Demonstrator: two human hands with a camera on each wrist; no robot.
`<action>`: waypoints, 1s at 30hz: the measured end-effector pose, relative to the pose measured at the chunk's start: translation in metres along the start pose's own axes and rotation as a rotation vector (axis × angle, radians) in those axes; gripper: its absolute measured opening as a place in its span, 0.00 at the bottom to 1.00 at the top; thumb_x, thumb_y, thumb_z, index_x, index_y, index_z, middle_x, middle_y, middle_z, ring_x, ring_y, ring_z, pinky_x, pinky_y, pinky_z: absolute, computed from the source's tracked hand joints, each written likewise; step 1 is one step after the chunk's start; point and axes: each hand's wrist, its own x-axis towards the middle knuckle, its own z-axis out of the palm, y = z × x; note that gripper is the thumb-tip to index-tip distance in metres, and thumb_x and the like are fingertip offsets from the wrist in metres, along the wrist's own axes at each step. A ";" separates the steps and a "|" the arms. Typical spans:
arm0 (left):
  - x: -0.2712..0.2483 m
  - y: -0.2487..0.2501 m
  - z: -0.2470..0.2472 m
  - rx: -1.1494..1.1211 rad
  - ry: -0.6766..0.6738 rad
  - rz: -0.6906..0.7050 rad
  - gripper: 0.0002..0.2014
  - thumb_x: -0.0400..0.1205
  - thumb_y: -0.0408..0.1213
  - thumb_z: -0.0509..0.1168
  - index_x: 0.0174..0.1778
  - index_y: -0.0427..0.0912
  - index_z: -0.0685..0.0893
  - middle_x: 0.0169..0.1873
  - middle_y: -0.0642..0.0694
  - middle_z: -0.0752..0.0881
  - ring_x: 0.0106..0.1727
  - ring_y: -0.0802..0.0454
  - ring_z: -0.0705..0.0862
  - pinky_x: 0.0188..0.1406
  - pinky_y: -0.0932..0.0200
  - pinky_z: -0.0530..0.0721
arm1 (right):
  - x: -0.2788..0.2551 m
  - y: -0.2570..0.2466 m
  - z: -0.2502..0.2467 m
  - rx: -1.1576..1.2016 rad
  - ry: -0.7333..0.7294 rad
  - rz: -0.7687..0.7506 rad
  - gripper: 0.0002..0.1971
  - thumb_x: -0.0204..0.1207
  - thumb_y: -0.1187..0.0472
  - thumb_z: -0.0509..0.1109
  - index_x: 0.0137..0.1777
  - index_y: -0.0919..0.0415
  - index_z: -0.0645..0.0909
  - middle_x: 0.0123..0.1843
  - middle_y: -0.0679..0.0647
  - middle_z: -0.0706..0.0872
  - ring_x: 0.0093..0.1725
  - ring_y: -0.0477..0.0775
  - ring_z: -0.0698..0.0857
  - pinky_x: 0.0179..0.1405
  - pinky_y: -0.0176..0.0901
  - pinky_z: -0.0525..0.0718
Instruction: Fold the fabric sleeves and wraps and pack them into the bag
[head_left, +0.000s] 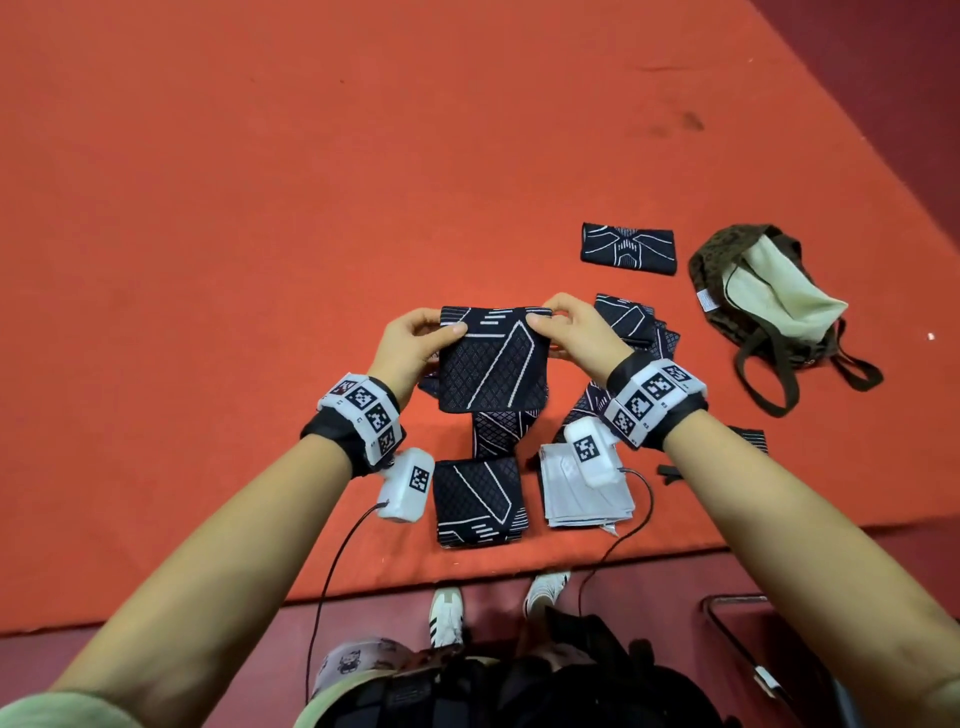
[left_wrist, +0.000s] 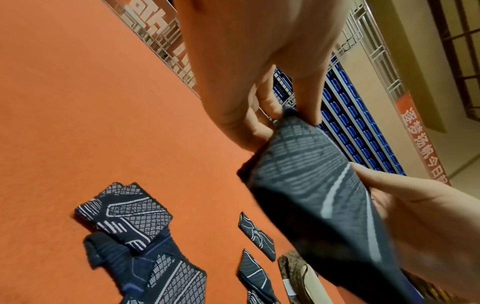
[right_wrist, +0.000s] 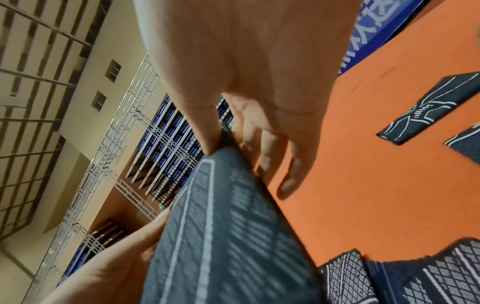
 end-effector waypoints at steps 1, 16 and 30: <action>0.000 0.000 0.002 0.003 -0.003 -0.010 0.08 0.77 0.31 0.70 0.36 0.44 0.79 0.30 0.49 0.82 0.25 0.57 0.81 0.25 0.63 0.79 | 0.000 -0.001 0.000 0.013 0.006 0.018 0.09 0.81 0.63 0.65 0.41 0.56 0.70 0.31 0.49 0.83 0.28 0.42 0.81 0.34 0.41 0.79; 0.005 -0.010 0.003 -0.091 0.067 -0.222 0.16 0.80 0.38 0.69 0.59 0.42 0.71 0.43 0.42 0.82 0.29 0.55 0.84 0.26 0.57 0.86 | -0.012 0.007 -0.008 0.094 -0.069 0.127 0.11 0.75 0.69 0.71 0.51 0.57 0.74 0.42 0.61 0.87 0.34 0.52 0.86 0.35 0.44 0.86; 0.011 -0.010 0.014 0.247 -0.319 -0.150 0.17 0.77 0.47 0.69 0.48 0.34 0.82 0.40 0.36 0.83 0.41 0.43 0.82 0.46 0.47 0.78 | -0.004 0.017 -0.002 -0.183 -0.164 0.078 0.10 0.77 0.58 0.71 0.35 0.57 0.79 0.33 0.49 0.83 0.33 0.44 0.81 0.39 0.36 0.80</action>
